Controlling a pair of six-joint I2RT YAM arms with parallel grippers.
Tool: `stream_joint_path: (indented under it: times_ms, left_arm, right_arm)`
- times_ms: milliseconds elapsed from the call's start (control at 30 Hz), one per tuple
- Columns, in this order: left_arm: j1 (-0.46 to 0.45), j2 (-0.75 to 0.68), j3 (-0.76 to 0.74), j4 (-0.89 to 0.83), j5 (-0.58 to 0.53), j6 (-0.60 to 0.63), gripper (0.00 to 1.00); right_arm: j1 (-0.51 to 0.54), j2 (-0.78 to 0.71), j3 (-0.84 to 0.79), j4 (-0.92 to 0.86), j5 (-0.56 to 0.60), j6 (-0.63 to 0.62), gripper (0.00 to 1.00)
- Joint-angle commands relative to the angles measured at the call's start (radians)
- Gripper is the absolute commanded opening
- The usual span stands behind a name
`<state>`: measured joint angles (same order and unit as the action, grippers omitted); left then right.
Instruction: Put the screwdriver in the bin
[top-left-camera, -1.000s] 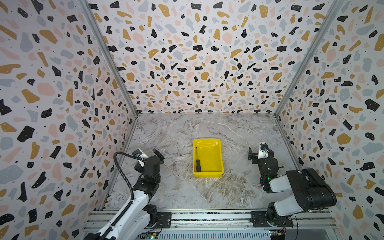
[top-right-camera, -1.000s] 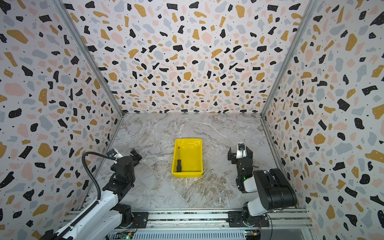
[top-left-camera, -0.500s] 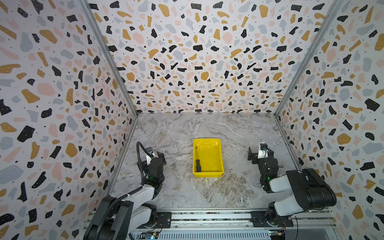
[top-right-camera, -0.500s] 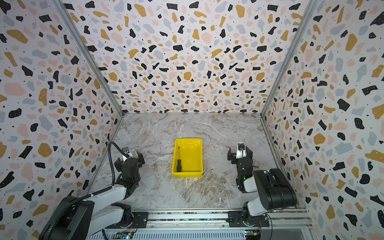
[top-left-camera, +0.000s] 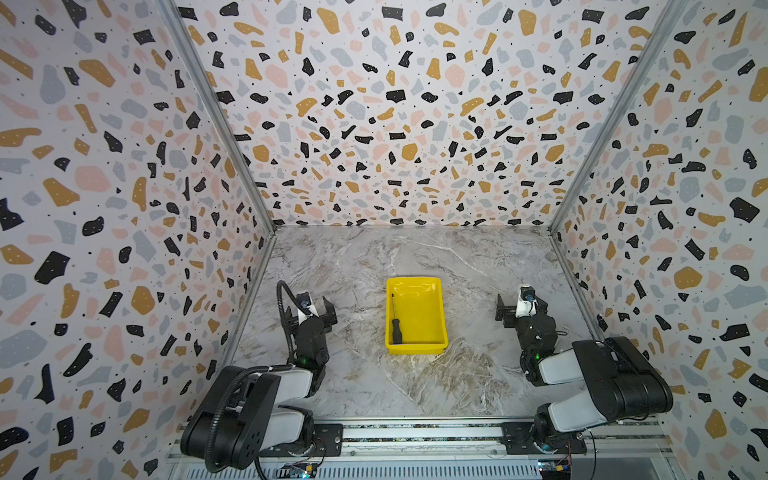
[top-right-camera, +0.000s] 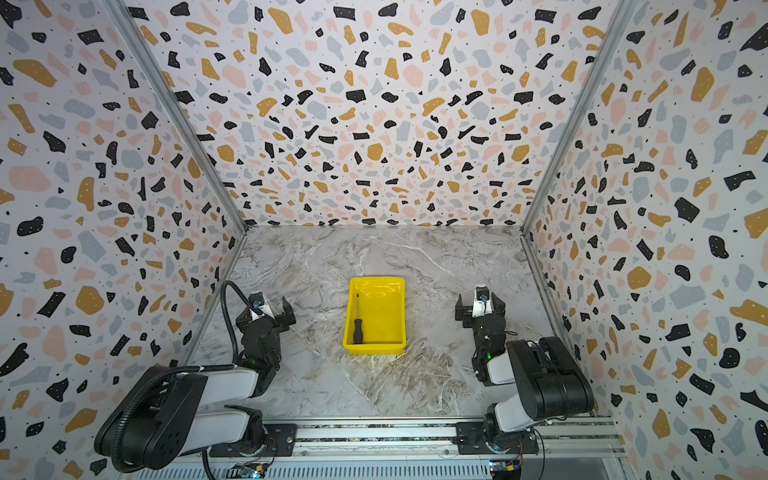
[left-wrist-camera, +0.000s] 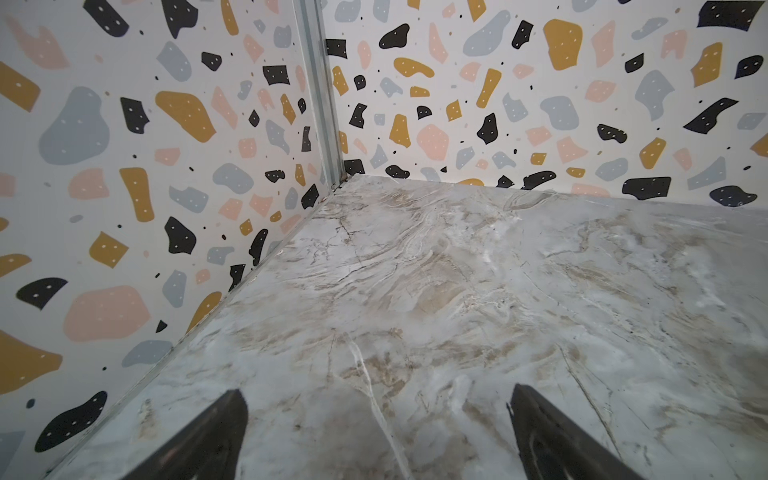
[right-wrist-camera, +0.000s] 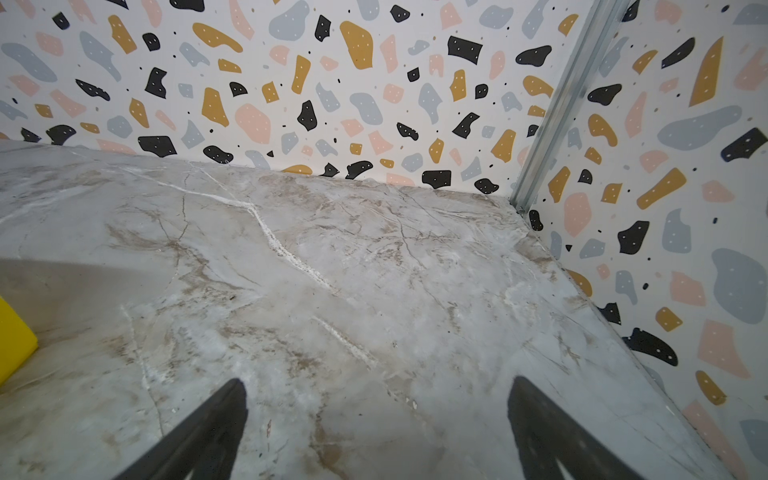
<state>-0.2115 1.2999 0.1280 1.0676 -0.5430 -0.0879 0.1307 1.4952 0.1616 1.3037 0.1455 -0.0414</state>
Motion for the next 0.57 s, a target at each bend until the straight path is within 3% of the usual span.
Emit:
stream_joint_path:
  times_ms: [0, 533]
  left_arm:
    - [0.003, 0.003, -0.007, 0.092, 0.031, 0.021, 1.00]
    - [0.003, 0.002, -0.007, 0.091, 0.029, 0.022, 1.00]
  right_arm:
    - [-0.006, -0.005, 0.021, -0.008, -0.007, 0.015, 0.99]
    - [-0.025, -0.003, 0.037, -0.038, -0.046, 0.020, 0.99]
